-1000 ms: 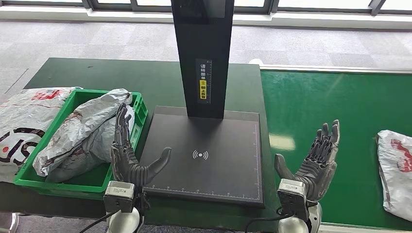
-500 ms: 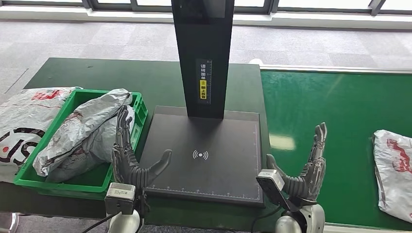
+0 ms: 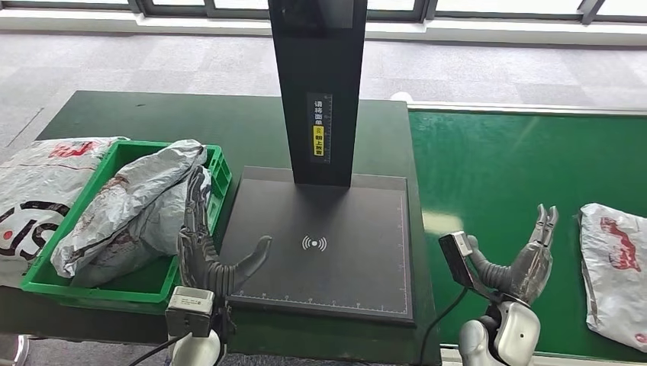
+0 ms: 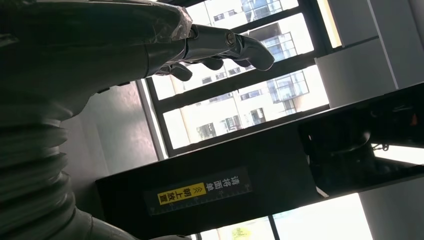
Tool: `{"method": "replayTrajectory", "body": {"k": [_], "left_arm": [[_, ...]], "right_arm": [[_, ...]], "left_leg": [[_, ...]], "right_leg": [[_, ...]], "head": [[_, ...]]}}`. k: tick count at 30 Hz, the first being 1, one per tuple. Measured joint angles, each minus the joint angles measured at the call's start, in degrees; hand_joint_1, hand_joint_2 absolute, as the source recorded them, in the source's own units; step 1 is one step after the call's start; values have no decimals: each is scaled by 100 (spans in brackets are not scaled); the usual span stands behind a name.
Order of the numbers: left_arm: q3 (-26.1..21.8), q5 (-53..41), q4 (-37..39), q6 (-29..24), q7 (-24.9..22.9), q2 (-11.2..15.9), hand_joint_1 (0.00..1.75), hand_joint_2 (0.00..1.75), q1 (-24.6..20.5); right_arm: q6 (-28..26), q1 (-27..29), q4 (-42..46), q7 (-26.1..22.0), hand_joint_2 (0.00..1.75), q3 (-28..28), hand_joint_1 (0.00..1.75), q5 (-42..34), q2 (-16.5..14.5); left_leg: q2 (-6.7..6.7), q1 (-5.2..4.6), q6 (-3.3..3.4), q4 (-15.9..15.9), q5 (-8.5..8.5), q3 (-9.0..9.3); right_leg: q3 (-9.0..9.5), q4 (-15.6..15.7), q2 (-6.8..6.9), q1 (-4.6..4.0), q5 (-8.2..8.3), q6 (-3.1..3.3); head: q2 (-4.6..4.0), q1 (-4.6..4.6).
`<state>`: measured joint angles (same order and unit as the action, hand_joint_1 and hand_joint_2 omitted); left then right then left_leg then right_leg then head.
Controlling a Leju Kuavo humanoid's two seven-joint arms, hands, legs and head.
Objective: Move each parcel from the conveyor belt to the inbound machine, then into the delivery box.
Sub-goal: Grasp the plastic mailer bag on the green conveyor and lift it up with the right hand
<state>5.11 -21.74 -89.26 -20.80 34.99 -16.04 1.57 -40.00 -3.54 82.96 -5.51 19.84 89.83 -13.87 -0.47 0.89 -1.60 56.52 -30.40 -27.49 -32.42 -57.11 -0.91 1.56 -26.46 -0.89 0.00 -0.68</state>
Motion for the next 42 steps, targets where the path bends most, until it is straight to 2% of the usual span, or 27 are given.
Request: {"method": "replayTrajectory", "body": {"k": [6,8,12,16,22,26,31,36,42], "left_arm": [[0,12,9,5,0,0,0,175,-1],[0,12,15,5,0,0,0,175,-2],[0,12,38,-11,2,0,0,175,-4],[0,15,48,-30,4,0,0,175,-4],[2,21,51,-70,-2,0,0,175,-5],[2,20,49,-72,-25,0,0,175,-5],[2,-20,31,-85,-78,0,0,175,-2],[2,-43,-3,-94,-120,0,0,175,2],[2,-90,-20,-72,-178,0,0,175,7]], "right_arm": [[-2,-108,-211,27,175,97,0,13,123],[-3,-147,-294,240,175,113,0,14,187],[-4,-367,-804,1041,175,113,0,15,532],[-4,-616,-1315,1139,175,163,0,15,849],[-4,-921,-2106,1577,175,241,0,14,1194],[-5,-1063,-2543,1708,175,343,0,15,1396],[-7,-1312,-3220,2186,175,428,0,13,1677],[-7,-1453,-3664,2326,175,467,0,16,1872],[-7,-1542,-4122,2710,175,493,0,16,2094]], "left_leg": [[3,0,1,0,-1,2],[4,0,1,-1,-1,-6],[2,-2,2,0,-2,-41],[6,-5,4,1,-3,-25],[1,-4,3,1,-2,4],[4,-4,3,1,-2,3],[0,-7,4,2,-2,-4],[3,-7,7,2,-5,-16],[0,-7,5,2,-2,2]], "right_leg": [[-2,0,-3,-1,0,0],[-1,0,-3,-1,0,0],[3,1,-1,2,0,-1],[2,2,-4,4,1,-2],[-1,1,-1,3,1,-2],[0,1,-4,3,1,-2],[2,1,1,5,2,-3],[0,2,-1,5,2,-3],[-1,1,1,5,2,-3]], "head": [[0,0],[0,0],[0,1],[0,0],[0,0],[0,0],[0,1],[0,0],[0,0]]}}
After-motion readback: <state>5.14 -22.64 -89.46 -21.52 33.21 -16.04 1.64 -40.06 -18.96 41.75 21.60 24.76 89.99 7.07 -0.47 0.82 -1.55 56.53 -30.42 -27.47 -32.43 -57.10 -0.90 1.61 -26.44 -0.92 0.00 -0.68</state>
